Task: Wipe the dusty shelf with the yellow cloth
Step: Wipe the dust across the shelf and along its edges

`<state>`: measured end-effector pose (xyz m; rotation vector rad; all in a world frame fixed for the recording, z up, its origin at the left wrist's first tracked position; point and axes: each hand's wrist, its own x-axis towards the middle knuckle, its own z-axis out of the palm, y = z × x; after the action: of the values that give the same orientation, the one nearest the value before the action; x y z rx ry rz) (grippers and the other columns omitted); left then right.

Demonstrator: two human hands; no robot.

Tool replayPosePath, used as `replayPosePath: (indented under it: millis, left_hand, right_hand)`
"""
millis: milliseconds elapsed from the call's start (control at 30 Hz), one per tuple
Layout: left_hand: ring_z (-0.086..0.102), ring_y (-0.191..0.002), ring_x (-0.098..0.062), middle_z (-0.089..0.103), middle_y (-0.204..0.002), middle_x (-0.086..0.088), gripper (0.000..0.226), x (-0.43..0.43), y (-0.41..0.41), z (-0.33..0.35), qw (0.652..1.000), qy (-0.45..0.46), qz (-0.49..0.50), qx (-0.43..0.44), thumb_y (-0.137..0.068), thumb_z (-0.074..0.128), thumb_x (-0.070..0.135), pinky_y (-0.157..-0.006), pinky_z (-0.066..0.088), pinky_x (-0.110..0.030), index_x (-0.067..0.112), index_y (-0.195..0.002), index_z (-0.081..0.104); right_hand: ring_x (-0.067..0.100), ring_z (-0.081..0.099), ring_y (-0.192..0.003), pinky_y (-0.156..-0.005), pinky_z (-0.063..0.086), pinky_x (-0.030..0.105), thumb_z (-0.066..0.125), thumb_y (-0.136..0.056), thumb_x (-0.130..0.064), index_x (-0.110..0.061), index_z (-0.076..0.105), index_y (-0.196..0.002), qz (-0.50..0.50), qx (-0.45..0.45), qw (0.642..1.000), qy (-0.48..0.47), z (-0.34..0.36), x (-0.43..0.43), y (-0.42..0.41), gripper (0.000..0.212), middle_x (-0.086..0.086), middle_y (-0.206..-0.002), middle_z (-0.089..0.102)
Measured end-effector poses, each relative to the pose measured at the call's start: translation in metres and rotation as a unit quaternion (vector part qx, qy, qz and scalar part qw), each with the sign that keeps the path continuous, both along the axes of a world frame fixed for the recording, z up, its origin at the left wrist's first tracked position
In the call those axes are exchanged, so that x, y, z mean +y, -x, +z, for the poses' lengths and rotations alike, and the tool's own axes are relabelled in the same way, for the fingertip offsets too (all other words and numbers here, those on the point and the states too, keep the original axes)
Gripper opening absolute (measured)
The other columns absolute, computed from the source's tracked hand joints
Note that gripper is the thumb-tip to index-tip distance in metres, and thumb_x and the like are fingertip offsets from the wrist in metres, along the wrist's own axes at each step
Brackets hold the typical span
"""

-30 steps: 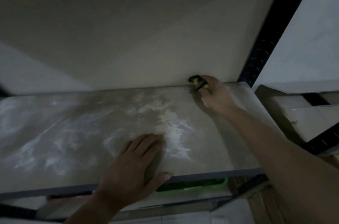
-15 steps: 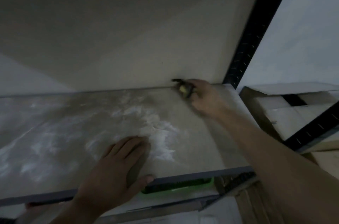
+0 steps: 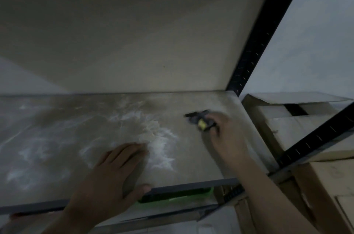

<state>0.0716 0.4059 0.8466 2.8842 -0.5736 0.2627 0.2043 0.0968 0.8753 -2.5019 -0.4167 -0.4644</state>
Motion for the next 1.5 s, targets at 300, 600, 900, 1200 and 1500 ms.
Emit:
replayPosePath:
  millis: [300, 600, 900, 1200, 1500]
  left_hand:
    - [0.043, -0.141, -0.017, 0.048, -0.155, 0.007, 0.076, 0.000, -0.001, -0.001, 1.000, 0.008, -0.001, -0.003, -0.096, 0.042, 0.076, -0.113, 0.027, -0.027, 0.021, -0.145, 0.058]
    - [0.047, -0.141, -0.019, 0.049, -0.154, 0.007, 0.076, -0.002, 0.002, 0.005, 1.000, 0.014, 0.008, 0.020, -0.097, 0.042, 0.076, -0.111, 0.034, -0.032, 0.020, -0.146, 0.058]
    - [0.044, -0.143, -0.016, 0.047, -0.153, 0.009, 0.073, 0.001, 0.000, 0.002, 0.999, 0.033, 0.002, 0.026, -0.096, 0.046, 0.076, -0.112, 0.035, -0.031, 0.024, -0.147, 0.054]
    - [0.041, -0.146, -0.016, 0.046, -0.154, 0.010, 0.075, 0.001, 0.001, 0.006, 0.999, 0.032, 0.003, 0.041, -0.096, 0.041, 0.078, -0.114, 0.042, -0.037, 0.026, -0.148, 0.053]
    - [0.048, -0.138, -0.020, 0.053, -0.151, 0.003, 0.061, 0.049, 0.034, 0.016, 0.992, 0.122, 0.040, -0.011, -0.104, 0.037, 0.062, -0.112, 0.036, -0.035, 0.023, -0.148, 0.054]
  right_hand:
    - [0.020, 0.060, -0.109, -0.095, 0.051, 0.032, 0.054, -0.087, -0.014, -0.021, 0.058, -0.129, -0.068, 0.040, 0.996, 0.051, -0.002, 0.024, -0.006, 0.043, 0.002, -0.129, 0.062]
    - [0.025, 0.062, -0.109, -0.099, 0.048, 0.039, 0.051, -0.094, -0.022, -0.024, 0.061, -0.126, -0.162, 0.094, 0.982, -0.020, 0.015, -0.020, -0.073, 0.033, 0.004, -0.121, 0.066]
    - [-0.006, 0.057, -0.105, -0.094, 0.035, 0.000, 0.050, -0.084, -0.019, -0.028, 0.066, -0.120, 0.145, 0.028, 0.989, -0.026, 0.028, 0.060, -0.036, 0.040, -0.016, -0.119, 0.065]
    - [0.027, 0.061, -0.108, -0.093, 0.048, 0.031, 0.050, -0.088, -0.010, -0.015, 0.060, -0.127, -0.037, 0.041, 0.997, 0.056, -0.005, 0.052, -0.041, 0.040, 0.006, -0.130, 0.061]
    - [0.018, 0.066, -0.095, -0.083, 0.040, 0.006, 0.052, -0.090, -0.004, -0.017, 0.054, -0.138, 0.020, 0.080, 0.997, 0.004, 0.037, 0.024, -0.016, 0.049, 0.005, -0.117, 0.066]
